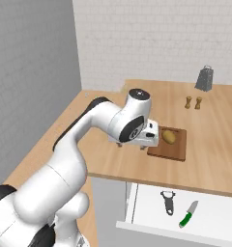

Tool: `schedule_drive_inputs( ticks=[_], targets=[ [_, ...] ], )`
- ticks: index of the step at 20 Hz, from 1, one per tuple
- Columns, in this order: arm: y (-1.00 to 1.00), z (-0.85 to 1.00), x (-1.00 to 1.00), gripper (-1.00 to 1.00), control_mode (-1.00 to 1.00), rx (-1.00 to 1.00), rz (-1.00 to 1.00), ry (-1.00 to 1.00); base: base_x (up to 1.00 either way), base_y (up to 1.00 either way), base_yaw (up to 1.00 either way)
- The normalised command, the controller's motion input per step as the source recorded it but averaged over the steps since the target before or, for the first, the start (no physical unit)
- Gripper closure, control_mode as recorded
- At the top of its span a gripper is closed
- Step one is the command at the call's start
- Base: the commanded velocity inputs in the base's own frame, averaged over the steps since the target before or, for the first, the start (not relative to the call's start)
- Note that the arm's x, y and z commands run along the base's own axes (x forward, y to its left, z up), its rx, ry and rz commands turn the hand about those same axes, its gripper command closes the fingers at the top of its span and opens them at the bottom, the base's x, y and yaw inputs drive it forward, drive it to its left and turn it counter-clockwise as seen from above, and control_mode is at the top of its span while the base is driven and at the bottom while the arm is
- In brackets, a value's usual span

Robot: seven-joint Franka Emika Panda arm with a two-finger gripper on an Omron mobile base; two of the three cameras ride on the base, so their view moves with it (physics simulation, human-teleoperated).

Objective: Place the appropriate cutting tool for cutting the potato skin on the cutting board.

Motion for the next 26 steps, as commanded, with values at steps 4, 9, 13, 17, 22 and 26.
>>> schedule_drive_inputs(
  ticks=[4, 9, 13, 17, 22, 26],
  targets=[
    [-0.87, -0.33, -0.34, -1.00, -1.00, -0.01, 0.03, 0.00, 0.00, 0.00, 0.00],
    [-0.72, -0.48, -0.30, -1.00, -1.00, -0.03, -0.01, 0.00, 0.00, 0.00, 0.00],
    [-0.70, -0.44, -0.44, -1.00, -1.00, 0.02, -0.07, 0.08, 0.00, 0.00, 0.00],
    [-0.31, -0.60, -0.39, -1.00, -1.00, 0.00, -0.09, 0.01, 0.00, 0.00, 0.00],
    [-0.41, -0.80, -0.13, -1.00, -1.00, 0.00, -0.06, 0.13, 0.00, 0.00, 0.00],
    [-0.24, -0.58, -0.20, -1.00, -1.00, 0.00, -0.08, 0.05, 0.00, 0.00, 0.00]
  ],
)
